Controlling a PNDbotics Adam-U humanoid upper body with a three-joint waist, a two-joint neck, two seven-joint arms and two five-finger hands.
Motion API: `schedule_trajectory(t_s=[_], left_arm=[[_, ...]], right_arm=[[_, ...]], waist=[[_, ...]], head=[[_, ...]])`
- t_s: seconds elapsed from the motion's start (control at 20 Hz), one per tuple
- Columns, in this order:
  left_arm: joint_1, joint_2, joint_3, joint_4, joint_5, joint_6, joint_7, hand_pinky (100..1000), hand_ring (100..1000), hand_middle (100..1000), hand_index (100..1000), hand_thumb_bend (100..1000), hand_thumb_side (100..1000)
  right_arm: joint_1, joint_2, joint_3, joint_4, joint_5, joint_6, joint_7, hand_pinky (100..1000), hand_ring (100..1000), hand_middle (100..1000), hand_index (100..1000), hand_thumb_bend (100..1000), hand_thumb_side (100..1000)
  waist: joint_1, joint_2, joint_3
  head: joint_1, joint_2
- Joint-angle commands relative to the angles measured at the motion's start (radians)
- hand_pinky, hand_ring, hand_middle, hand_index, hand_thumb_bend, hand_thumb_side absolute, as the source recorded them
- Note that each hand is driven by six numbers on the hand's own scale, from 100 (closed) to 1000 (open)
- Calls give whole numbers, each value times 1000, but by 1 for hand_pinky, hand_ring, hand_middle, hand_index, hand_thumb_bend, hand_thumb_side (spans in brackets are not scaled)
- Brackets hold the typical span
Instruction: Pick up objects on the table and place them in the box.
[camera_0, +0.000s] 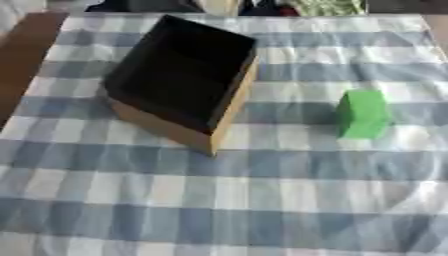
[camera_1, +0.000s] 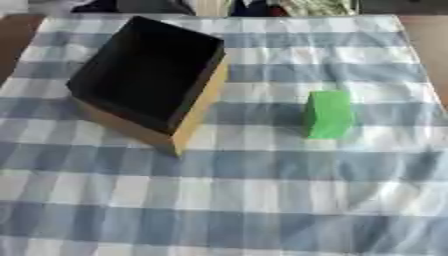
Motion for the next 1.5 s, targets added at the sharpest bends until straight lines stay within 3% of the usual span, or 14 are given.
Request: schedule_trajectory(t_s=[0.05, 0.4, 0.7, 0.85, 1.1, 1.2, 1.3, 1.5], left_arm=[[-3, 19, 10, -14, -2, 0, -2, 640, 698, 590, 748, 266, 422], [1, 32, 6, -14, -4, 2, -6, 640, 698, 589, 748, 267, 421], [-1, 41, 0, -14, -4, 3, -12, 640, 700, 589, 748, 268, 420], [-4, 42, -3, -14, -3, 3, -16, 640, 700, 589, 748, 267, 420], [-5, 41, -5, -14, -1, 3, -19, 640, 701, 589, 748, 266, 420], [-6, 41, -5, -14, -1, 3, -18, 640, 701, 589, 748, 265, 420], [-6, 41, -5, -14, 0, 3, -19, 640, 701, 588, 748, 263, 420], [-6, 41, -6, -14, 0, 3, -19, 640, 702, 588, 748, 260, 419]], right_arm=[[-11, -87, 8, -15, 20, 28, 32, 841, 773, 766, 833, 100, 393], [7, -297, 77, -15, 83, 157, 179, 860, 815, 798, 859, 100, 142], [6, -429, 145, -15, 154, 245, 426, 875, 847, 828, 879, 100, 100], [-18, -455, 176, -15, 184, 248, 575, 886, 873, 847, 899, 100, 127], [-56, -458, 204, -15, 232, 208, 780, 919, 923, 880, 929, 100, 146], [-67, -458, 207, -15, 248, 189, 841, 932, 942, 887, 935, 228, 143], [-75, -458, 209, -15, 259, 179, 883, 939, 951, 890, 944, 295, 145], [-81, -463, 221, -15, 255, 184, 947, 957, 970, 911, 969, 353, 100]], waist=[[-3, -24, -1], [-15, -32, -3], [-23, -39, -3], [-26, -41, -1], [-26, -40, 5], [-25, -40, 7], [-25, -39, 7], [-25, -39, 6]], head=[[0, -10], [3, -6], [-5, -10], [-10, -14], [-15, -20], [-16, -22], [-18, -23], [-21, -23]])
